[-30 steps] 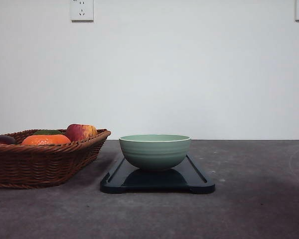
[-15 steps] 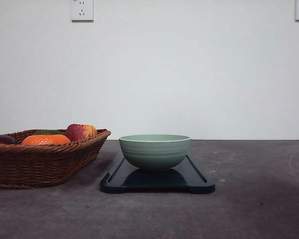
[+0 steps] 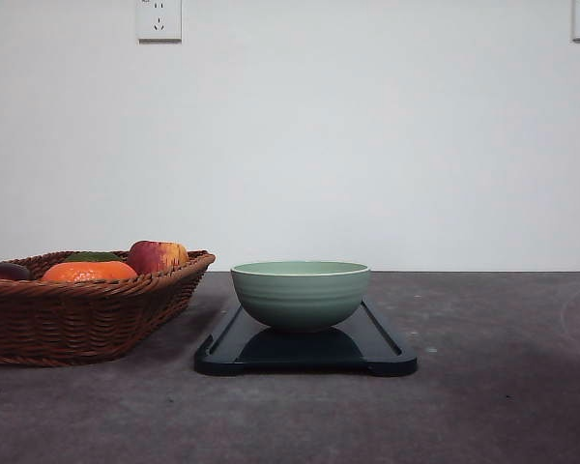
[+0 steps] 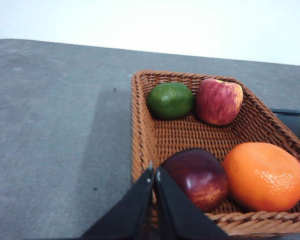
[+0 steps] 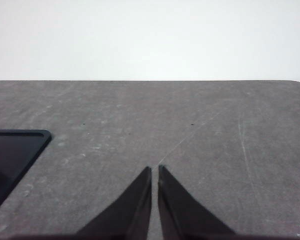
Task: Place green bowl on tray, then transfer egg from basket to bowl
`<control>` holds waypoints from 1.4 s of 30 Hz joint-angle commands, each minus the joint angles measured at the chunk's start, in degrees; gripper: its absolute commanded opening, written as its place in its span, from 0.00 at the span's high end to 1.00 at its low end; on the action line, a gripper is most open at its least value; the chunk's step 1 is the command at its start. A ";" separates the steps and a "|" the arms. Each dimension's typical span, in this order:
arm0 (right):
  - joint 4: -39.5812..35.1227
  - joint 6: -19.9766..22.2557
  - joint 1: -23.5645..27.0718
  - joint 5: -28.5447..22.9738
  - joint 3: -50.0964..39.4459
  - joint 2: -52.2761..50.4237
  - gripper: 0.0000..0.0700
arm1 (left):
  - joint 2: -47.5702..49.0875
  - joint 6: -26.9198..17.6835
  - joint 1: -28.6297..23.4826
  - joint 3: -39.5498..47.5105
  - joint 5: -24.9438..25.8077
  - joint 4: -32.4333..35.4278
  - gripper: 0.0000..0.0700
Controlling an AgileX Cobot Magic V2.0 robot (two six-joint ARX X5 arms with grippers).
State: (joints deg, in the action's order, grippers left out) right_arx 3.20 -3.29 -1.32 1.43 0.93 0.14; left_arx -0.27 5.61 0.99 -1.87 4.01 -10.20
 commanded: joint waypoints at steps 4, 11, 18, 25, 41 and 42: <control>-0.66 -0.64 0.02 -0.02 -0.24 0.07 0.98 | 0.02 -0.24 0.02 1.07 -0.17 -0.52 1.00; -0.66 -0.66 0.02 -0.02 -0.24 0.07 0.98 | 0.02 -0.24 0.02 1.07 -0.17 -0.52 1.00; -0.67 -0.66 0.02 -0.02 -0.24 0.07 0.98 | 0.02 -0.24 0.02 1.07 -0.17 -0.52 1.00; -0.66 -0.64 0.02 -0.02 -0.24 0.07 0.98 | 0.02 -0.24 0.02 1.07 -0.17 -0.52 1.00; -0.66 -0.66 0.02 -0.02 -0.24 0.07 0.98 | 0.02 -0.24 0.02 1.07 -0.17 -0.52 1.00; -0.66 -0.65 0.02 -0.02 -0.24 0.07 0.98 | 0.02 -0.24 0.02 1.07 -0.17 -0.52 1.00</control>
State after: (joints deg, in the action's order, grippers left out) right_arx 3.20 -3.29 -1.32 1.43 0.93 0.14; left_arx -0.27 5.61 0.99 -1.87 4.01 -10.20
